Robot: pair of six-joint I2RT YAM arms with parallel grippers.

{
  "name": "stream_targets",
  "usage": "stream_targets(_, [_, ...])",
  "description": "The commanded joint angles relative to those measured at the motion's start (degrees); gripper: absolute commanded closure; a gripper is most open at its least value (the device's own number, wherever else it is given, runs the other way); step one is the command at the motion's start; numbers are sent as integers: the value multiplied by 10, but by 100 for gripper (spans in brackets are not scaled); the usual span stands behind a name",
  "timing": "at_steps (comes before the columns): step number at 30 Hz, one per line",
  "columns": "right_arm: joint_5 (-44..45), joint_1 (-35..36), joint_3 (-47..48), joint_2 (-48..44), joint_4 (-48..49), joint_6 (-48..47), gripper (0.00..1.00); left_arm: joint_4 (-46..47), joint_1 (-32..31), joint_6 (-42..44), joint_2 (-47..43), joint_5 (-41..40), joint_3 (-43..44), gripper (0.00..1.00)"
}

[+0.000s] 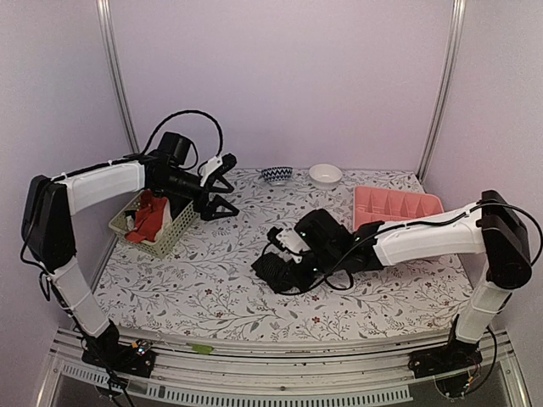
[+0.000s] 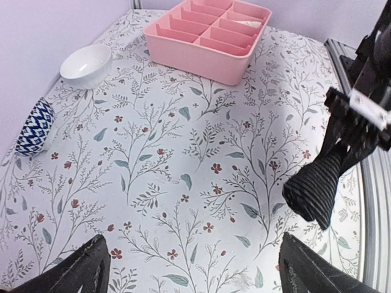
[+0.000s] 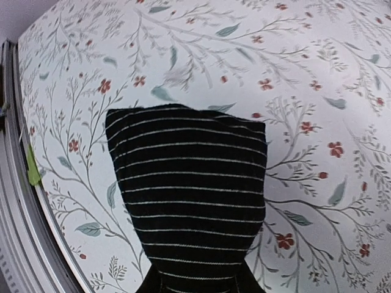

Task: Roll the underwear
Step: Pick up the underwear from the center of the board, then move the storage box to the corner of the board.

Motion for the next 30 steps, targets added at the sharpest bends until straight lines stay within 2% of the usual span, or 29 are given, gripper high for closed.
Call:
stream_targets(1, [10, -50, -9, -74, -19, 81, 100, 36, 1, -26, -4, -33, 5, 4])
stream_targets(6, [48, -118, -11, -144, -76, 131, 100, 37, 3, -68, 3, -26, 18, 4])
stream_targets(13, [127, -232, -24, -242, -191, 175, 100, 84, 2, -153, 7, -19, 5, 4])
stream_targets(19, [197, -354, -18, -299, -296, 195, 100, 98, 2, -168, 9, -11, -17, 4])
stream_targets(25, [257, -422, -18, -300, -379, 189, 100, 95, 3, -172, 18, -32, -21, 4])
stream_targets(30, [319, -435, -1, -249, -413, 181, 100, 69, 3, -181, 37, -47, -3, 4])
